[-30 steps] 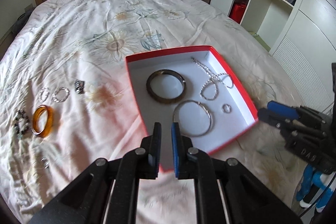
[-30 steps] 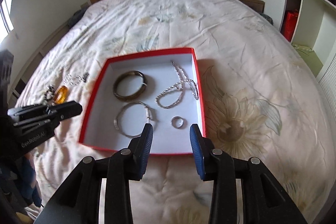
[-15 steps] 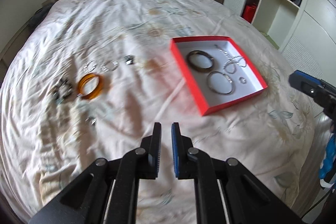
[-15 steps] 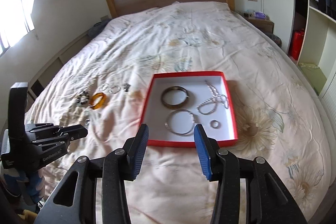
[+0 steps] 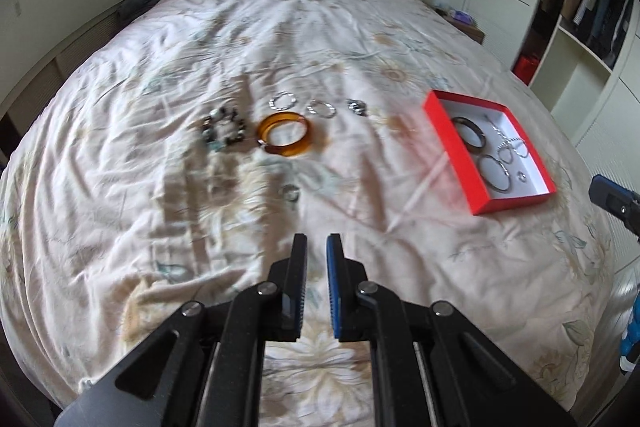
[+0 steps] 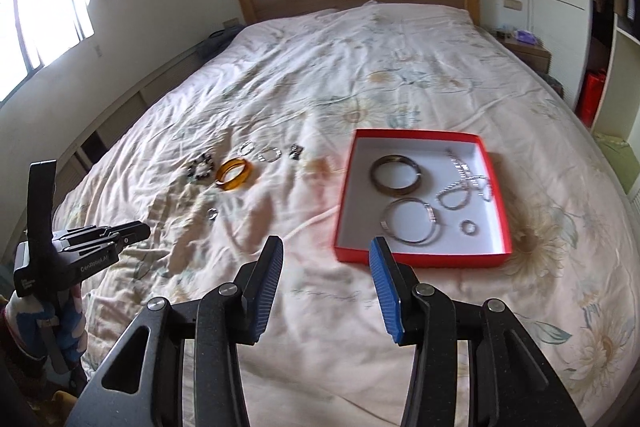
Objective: Organize jewelry
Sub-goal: 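Withdraw both tools from the box back toward the remaining jewelry, then grasp the small silver ring beside the amber bangle with the left tool, then close right tool on the amber bangle rim while left tool holds the silver ring, then carry the amber bangle in right tool while left tool carries the ring to the red box, then open right tool to drop the amber bangle while left tool releases the ring in the box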
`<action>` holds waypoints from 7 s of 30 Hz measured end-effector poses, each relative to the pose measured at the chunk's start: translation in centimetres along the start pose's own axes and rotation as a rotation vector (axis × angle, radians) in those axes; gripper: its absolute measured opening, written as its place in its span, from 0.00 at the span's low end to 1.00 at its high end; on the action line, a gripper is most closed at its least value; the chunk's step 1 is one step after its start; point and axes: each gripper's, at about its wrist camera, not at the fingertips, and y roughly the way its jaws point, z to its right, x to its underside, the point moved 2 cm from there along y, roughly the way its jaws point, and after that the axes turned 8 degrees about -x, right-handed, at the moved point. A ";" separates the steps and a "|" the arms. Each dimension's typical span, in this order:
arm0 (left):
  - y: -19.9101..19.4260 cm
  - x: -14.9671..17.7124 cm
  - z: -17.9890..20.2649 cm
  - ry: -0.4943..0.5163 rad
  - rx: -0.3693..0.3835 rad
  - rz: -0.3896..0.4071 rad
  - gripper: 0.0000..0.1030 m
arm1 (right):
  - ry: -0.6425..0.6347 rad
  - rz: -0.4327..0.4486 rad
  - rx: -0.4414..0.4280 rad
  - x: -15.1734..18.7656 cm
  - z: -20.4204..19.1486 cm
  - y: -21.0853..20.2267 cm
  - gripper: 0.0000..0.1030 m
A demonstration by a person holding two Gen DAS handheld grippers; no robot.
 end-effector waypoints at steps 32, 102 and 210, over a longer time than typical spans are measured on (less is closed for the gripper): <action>9.0 -1.2 -1.4 -0.023 0.079 -0.051 0.09 | 0.004 -0.111 -0.120 -1.9 -1.0 10.9 0.43; 17.0 -4.2 -2.5 -0.051 0.104 -0.078 0.03 | 0.042 -0.238 -0.275 -3.1 -2.4 23.3 0.43; 14.1 -6.7 27.0 0.286 0.378 -0.198 0.08 | 0.526 0.058 0.137 0.1 20.6 7.1 0.38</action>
